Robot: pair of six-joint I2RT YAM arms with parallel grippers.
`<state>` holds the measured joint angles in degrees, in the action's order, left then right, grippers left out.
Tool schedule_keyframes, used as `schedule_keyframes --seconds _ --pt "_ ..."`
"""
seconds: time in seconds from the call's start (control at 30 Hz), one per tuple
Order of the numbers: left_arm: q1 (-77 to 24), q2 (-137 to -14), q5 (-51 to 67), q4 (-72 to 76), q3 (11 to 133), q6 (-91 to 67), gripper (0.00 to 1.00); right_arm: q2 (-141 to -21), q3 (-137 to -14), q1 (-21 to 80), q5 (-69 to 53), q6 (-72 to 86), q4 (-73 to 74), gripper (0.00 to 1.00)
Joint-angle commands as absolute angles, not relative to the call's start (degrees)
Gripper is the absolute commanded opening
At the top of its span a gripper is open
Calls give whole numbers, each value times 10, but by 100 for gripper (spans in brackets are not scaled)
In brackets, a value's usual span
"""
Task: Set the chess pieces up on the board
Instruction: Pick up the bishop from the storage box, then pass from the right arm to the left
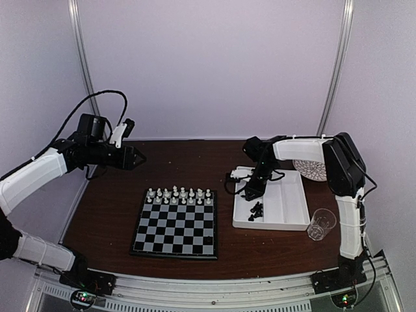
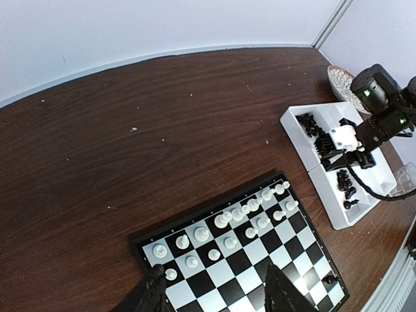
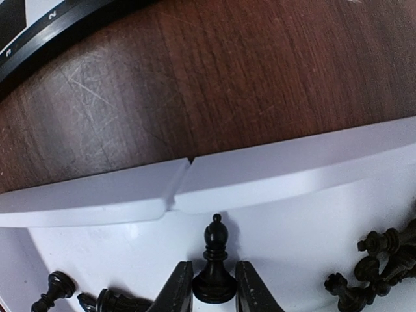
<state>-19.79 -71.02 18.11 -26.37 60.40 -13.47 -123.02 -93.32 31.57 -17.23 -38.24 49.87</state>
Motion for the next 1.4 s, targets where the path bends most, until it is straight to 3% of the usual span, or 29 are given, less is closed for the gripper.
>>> schedule_keyframes --seconds 0.0,0.13,0.3,0.6,0.9,1.37 --pt "-193 -717 192 -237 608 -128 52 -1242 -943 312 -185 -376 509 20" --pt "-194 -729 215 -234 608 -130 52 -1215 -934 307 -201 -372 516 14" --pt "-210 -753 300 -195 608 -179 48 -1100 -887 307 -248 -352 514 12" --pt "-382 -854 357 -64 666 -404 51 -913 -794 318 -418 -294 471 14" --pt "-465 -991 433 156 708 -572 54 -872 -784 335 -466 -292 476 14" --pt "-492 -1065 466 192 758 -631 46 -873 -794 356 -478 -296 487 15"
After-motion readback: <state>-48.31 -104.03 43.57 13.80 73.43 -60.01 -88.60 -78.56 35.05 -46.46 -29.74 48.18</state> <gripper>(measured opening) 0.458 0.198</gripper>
